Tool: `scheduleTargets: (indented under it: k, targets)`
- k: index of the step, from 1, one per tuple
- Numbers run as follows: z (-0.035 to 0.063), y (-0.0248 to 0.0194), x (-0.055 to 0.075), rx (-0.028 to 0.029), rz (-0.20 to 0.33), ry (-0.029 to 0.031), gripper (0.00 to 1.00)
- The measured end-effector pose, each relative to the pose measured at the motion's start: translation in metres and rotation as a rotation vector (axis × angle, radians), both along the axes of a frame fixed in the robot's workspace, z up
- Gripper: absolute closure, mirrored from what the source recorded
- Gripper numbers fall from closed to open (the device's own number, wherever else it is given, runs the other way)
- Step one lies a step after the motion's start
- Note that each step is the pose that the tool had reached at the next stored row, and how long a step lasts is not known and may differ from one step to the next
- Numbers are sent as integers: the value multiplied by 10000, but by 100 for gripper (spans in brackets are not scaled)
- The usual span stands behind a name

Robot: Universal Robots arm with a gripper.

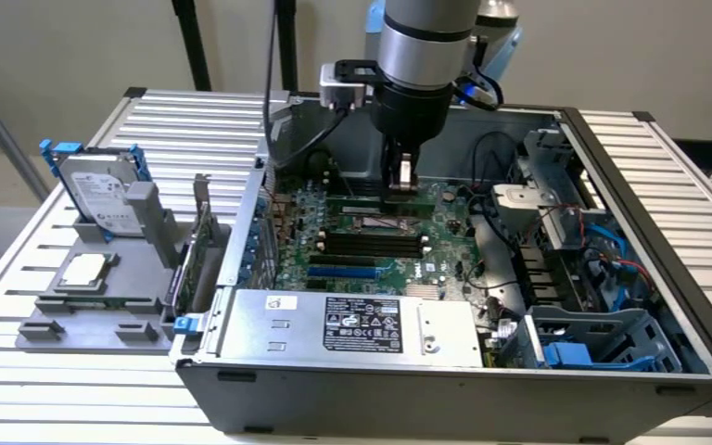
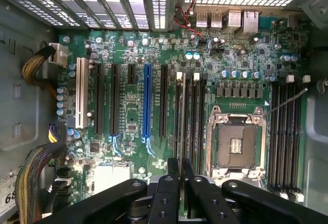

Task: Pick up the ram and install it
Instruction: 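Insert the ram into the slot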

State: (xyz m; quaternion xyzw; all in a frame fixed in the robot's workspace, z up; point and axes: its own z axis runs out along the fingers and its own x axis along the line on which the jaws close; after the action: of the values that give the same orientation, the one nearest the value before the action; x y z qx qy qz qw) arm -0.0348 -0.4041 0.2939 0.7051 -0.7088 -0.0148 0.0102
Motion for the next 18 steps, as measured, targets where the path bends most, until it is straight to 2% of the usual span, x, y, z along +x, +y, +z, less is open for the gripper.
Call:
scheduleTargets:
  k: [3, 5, 12, 18]
  targets:
    - [-31, 0, 0, -114, -70, -18, 86]
    - [-57, 1, 0, -162, -112, -22, 86]
    - [-185, 6, 0, -207, -141, -27, 86]
    - [-289, 15, 0, -253, -158, -59, 86]
